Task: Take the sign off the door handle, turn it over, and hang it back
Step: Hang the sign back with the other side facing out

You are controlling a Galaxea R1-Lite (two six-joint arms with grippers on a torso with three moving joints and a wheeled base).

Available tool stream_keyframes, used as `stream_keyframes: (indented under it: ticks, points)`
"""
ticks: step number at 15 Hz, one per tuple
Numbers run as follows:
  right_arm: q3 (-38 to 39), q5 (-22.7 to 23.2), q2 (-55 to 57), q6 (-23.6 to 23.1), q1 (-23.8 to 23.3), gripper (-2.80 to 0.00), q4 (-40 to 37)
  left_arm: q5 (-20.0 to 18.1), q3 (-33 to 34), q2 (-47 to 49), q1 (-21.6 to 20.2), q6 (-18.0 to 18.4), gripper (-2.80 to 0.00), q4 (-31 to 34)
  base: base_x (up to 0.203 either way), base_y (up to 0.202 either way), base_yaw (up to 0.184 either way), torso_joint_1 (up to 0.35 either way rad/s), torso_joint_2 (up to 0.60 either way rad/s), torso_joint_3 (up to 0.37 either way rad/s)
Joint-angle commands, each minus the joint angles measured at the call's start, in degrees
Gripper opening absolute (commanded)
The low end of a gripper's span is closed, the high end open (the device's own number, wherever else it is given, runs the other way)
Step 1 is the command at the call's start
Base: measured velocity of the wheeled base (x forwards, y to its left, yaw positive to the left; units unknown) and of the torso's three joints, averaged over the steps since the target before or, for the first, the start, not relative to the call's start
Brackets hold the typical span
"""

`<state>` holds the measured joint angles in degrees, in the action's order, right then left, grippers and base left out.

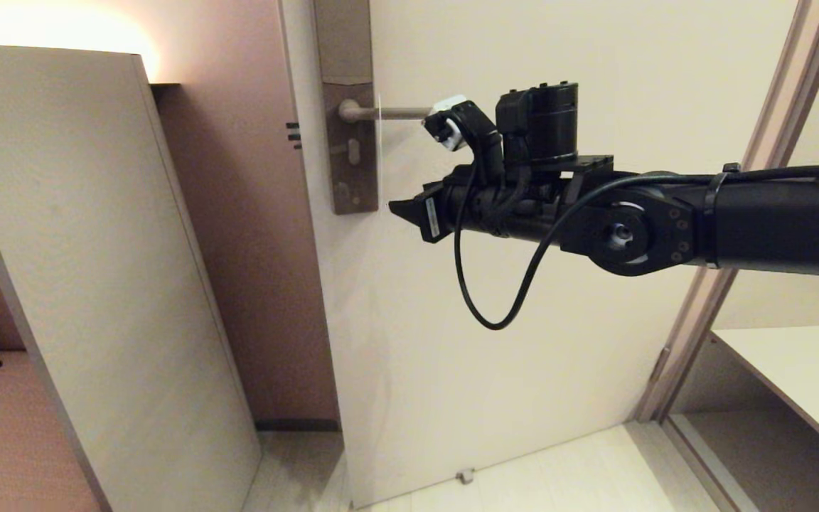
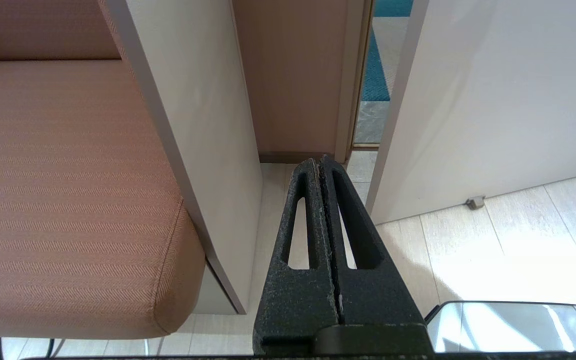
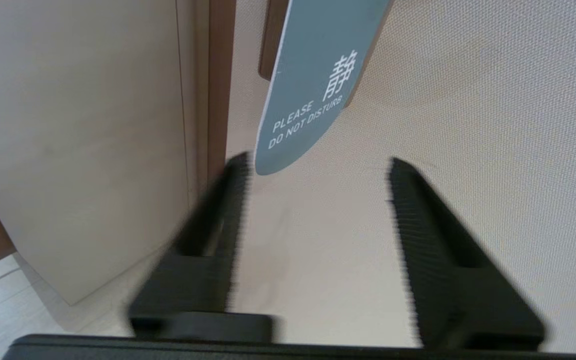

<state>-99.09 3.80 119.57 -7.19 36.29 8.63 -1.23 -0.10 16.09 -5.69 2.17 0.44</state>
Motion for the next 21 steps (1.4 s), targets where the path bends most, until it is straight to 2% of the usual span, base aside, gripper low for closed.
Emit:
stream_keyframes:
  ticks: [1,10,16,21]
  points:
    - [0.03,0.06,0.40,-0.10,0.01,-2.80,0.07,0.00,0.01,0.08,-0.02,0.03,-2.80,0.00,0.000,0.000,0.000,0.000,0.00,0.000]
    - [-0.49,0.06,2.77,-0.01,0.01,-2.80,2.69,0.00,0.01,0.08,-0.02,0.03,-2.80,0.00,0.000,0.000,0.000,0.000,0.00,0.000]
    - [-1.03,-0.11,6.67,0.16,0.09,-2.80,10.99,0.00,0.01,0.08,-0.02,0.03,-2.80,0.00,0.000,0.000,0.000,0.000,0.00,0.000]
    - [-6.65,-1.94,10.48,0.51,0.09,-2.80,13.25,0.00,0.01,0.08,-0.02,0.03,-2.80,0.00,0.000,0.000,0.000,0.000,0.00,0.000]
